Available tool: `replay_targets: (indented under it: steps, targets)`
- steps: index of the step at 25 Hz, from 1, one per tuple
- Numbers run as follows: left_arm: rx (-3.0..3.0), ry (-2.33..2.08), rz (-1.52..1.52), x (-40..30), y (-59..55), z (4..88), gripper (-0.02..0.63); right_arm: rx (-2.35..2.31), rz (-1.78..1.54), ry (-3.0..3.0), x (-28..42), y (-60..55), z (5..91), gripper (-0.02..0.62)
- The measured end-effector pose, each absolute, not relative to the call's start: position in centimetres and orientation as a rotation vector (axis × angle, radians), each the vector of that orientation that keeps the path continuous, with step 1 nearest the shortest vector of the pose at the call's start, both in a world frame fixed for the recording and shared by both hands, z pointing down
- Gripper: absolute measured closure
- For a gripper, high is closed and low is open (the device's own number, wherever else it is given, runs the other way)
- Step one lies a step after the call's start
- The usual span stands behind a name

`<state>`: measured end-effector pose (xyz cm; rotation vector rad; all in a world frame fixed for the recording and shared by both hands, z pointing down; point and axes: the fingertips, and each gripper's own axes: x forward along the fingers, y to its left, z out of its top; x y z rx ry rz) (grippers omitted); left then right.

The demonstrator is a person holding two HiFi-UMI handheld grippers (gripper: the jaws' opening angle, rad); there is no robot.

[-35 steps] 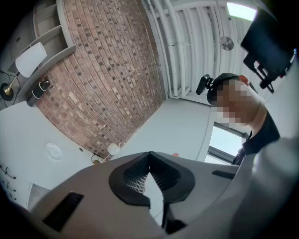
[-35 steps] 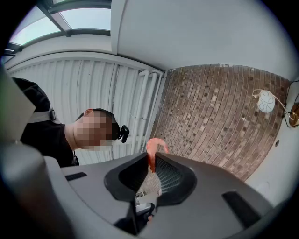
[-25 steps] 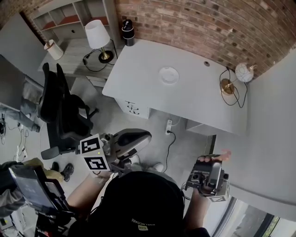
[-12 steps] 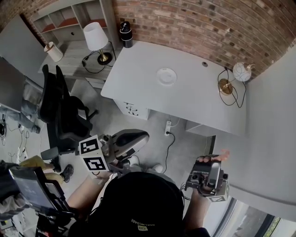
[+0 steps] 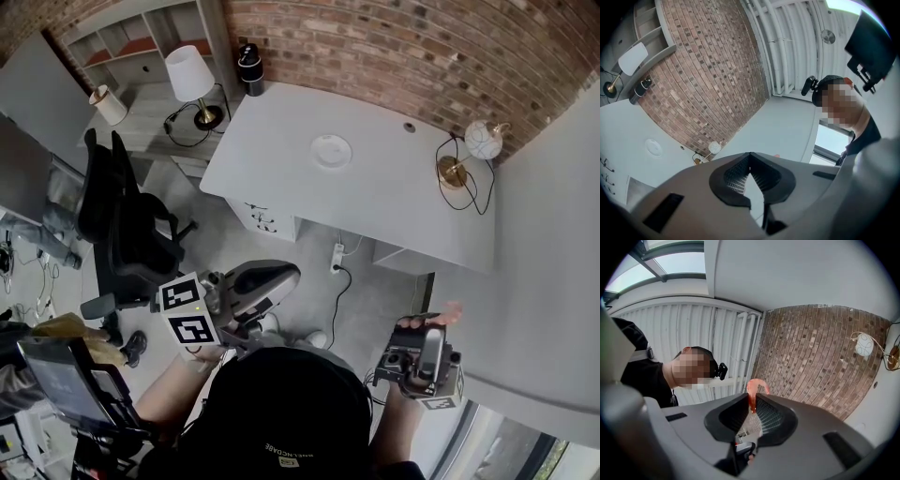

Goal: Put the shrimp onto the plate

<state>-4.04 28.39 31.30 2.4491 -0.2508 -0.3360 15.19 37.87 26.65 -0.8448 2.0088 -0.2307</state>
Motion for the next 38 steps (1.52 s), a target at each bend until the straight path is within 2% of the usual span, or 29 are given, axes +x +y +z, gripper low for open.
replay_targets:
  steps: [21,38]
  targets:
    - [2.443,-0.229,-0.249,4.8,34.1,32.7,0.603,-0.909,-0.234,1.982,24.0,44.2,29.1,0.546]
    - [2.434,-0.251,-0.305,5.0,29.7,33.6,0.603,-0.916,-0.242,2.007,24.5,40.3,30.1,0.546]
